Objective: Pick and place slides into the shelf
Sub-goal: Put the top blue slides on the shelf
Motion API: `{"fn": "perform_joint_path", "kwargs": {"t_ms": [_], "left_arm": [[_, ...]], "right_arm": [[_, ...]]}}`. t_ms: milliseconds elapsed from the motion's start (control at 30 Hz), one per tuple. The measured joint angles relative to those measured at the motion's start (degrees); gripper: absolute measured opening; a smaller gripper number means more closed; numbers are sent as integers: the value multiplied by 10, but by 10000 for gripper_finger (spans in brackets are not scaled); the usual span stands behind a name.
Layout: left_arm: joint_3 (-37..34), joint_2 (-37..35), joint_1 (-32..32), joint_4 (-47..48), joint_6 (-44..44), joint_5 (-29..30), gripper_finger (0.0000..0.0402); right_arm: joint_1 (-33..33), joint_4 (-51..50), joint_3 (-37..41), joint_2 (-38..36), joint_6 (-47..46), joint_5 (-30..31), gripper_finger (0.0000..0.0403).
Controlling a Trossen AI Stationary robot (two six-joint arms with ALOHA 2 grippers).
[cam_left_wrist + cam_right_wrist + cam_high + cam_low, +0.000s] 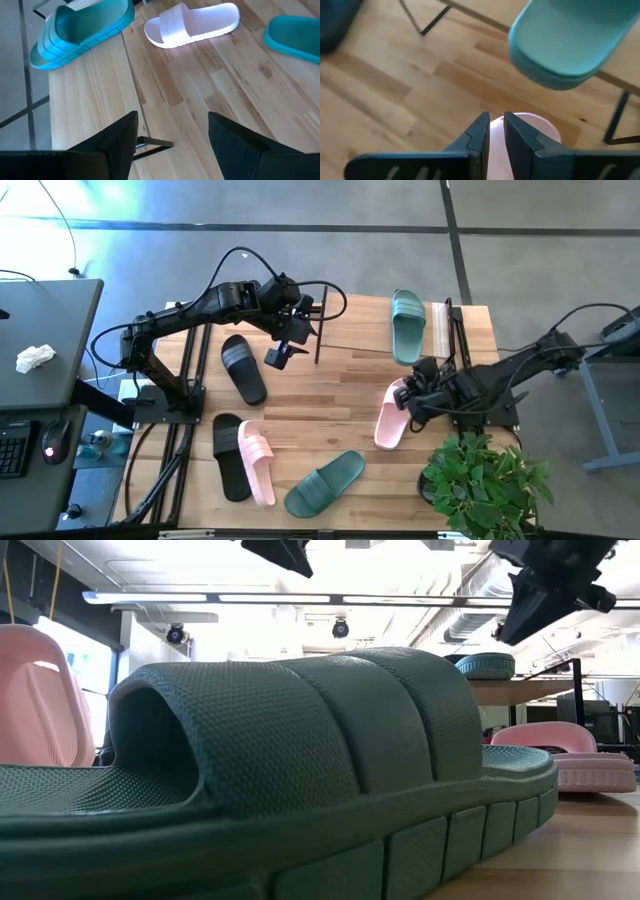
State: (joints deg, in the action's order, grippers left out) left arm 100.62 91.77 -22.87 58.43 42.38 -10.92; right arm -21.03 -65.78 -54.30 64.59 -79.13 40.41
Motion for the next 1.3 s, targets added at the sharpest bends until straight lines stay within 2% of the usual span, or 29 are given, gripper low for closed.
{"fn": "perform_joint_path", "kwargs": {"t_ms": [1033, 1300], "left_arm": [[0, 0, 0, 0, -7, 0, 225], [0, 0, 0, 0, -7, 0, 225]], "right_arm": [[98, -10, 0, 0, 11, -6, 44], [102, -6, 0, -13, 12, -19, 44]]}}
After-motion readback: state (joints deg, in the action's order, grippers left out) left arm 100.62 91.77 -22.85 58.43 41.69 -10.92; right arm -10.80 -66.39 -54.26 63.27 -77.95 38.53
